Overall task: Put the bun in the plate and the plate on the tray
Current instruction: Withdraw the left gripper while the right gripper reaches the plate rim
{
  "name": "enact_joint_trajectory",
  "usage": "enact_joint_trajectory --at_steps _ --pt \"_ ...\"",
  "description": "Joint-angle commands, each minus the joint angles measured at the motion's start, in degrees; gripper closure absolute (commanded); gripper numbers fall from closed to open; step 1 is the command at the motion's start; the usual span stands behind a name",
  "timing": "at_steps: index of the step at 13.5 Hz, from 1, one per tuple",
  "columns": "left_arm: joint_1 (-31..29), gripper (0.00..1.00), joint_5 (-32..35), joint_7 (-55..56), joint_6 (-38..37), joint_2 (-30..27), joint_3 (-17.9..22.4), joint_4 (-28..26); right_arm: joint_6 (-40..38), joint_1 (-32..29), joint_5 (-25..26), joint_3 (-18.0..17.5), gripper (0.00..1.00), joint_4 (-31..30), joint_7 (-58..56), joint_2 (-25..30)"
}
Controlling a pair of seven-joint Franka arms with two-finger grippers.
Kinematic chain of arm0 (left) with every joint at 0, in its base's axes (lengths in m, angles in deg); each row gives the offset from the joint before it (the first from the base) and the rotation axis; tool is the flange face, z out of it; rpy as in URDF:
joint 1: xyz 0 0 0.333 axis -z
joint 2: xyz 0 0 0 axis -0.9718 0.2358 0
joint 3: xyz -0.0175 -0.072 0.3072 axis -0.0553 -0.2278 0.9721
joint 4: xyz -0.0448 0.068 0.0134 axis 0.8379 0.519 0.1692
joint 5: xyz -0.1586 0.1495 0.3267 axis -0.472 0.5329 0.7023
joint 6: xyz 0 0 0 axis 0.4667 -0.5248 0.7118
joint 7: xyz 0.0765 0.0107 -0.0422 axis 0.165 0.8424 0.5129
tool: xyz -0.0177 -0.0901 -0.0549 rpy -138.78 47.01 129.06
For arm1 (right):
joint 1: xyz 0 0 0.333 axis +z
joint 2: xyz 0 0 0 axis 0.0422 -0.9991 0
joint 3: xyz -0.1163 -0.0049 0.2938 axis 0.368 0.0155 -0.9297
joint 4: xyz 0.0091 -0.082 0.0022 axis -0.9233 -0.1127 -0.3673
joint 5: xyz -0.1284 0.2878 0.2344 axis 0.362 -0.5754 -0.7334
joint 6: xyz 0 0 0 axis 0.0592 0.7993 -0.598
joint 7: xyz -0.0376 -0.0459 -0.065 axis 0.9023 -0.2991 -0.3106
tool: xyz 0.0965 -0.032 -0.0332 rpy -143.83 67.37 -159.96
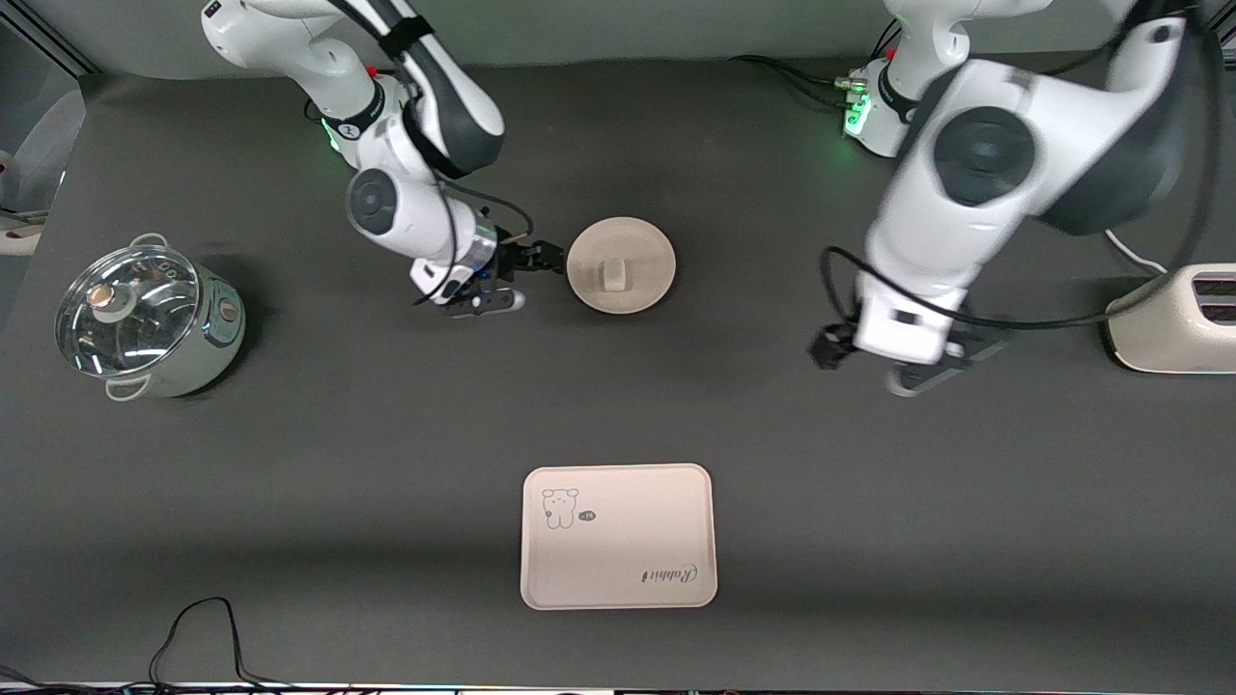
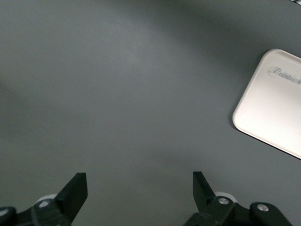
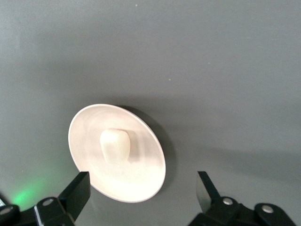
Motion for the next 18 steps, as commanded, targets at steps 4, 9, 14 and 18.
enact_joint_trajectory --at_steps 4,9,14,18 --pt "-9.65 0.0 -6.56 -29.31 -7.13 -2.0 7.15 4.52 16.29 7.26 -6.14 0.77 0.04 -1.64 -0.52 -8.08" --pt "-7.55 0.0 -10.18 -44.65 -11.87 -6.66 16.49 3.38 20.78 8.94 -6.14 0.68 0.09 -4.62 -0.61 -9.5" --pt "-3.32 0.0 -10.18 -46.67 -10.47 -15.97 21.42 -6.98 26.75 15.43 -12.55 0.68 0.16 -6.82 -1.14 -10.81" --pt "-3.24 0.0 -10.18 -47.81 -3.3 -23.43 21.42 -18.82 28.26 18.52 -15.63 0.77 0.35 -7.35 -1.22 -11.87"
